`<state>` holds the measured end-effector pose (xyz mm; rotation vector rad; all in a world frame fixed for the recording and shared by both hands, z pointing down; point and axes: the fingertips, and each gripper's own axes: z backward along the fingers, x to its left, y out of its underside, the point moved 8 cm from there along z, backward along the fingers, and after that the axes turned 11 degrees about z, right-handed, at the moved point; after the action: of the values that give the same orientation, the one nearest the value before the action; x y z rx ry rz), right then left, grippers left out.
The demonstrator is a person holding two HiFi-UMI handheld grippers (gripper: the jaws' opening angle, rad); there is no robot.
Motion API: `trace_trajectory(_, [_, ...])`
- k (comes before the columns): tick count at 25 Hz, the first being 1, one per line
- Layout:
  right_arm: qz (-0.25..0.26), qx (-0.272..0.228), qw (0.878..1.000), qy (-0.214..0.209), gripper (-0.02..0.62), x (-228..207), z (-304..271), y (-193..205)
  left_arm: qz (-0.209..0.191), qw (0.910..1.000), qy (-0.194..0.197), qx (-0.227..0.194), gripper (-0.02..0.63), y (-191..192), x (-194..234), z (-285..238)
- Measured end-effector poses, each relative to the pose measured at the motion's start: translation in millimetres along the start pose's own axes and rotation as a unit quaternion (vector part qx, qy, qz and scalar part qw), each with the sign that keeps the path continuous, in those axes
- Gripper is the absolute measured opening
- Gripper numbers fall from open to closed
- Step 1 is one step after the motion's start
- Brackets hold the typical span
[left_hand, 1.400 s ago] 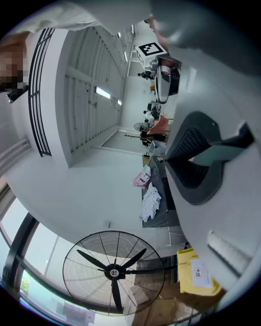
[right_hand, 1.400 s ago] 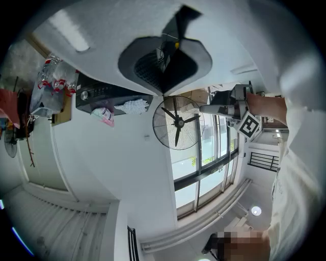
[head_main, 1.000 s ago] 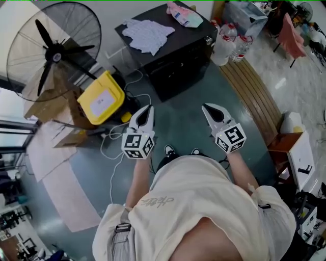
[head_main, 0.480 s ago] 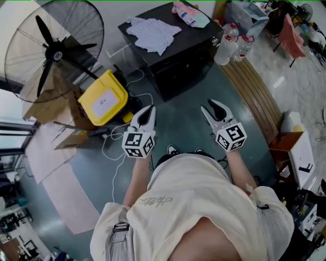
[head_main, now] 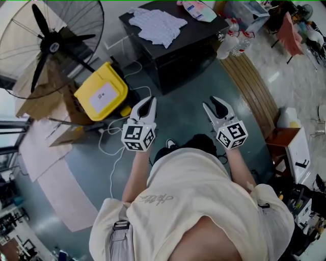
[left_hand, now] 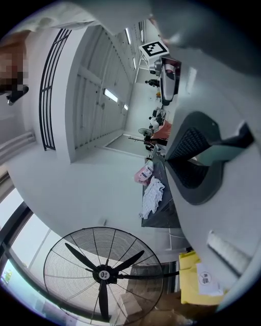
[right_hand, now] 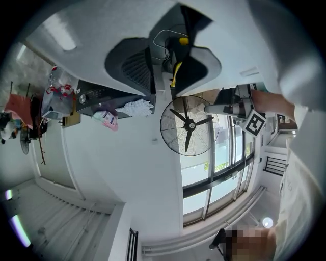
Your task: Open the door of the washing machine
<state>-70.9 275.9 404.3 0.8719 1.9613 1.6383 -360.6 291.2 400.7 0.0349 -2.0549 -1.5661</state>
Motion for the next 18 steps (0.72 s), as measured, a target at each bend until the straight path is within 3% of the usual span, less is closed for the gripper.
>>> trace_trajectory(10, [-0.022, 0.022, 0.999, -0.042, 0.153, -15.5, -49.1, 14.7, 0.024, 0.9984, -0.049, 0.012, 0.019, 2.1, 31.2, -12.0])
trace_trajectory(18, [0.05, 0.064, 0.992, -0.095, 0.153, -66.2, -132.7, 40.6, -0.003, 0.9974, -0.071, 0.011, 0.018, -37.2, 58.0, -71.6])
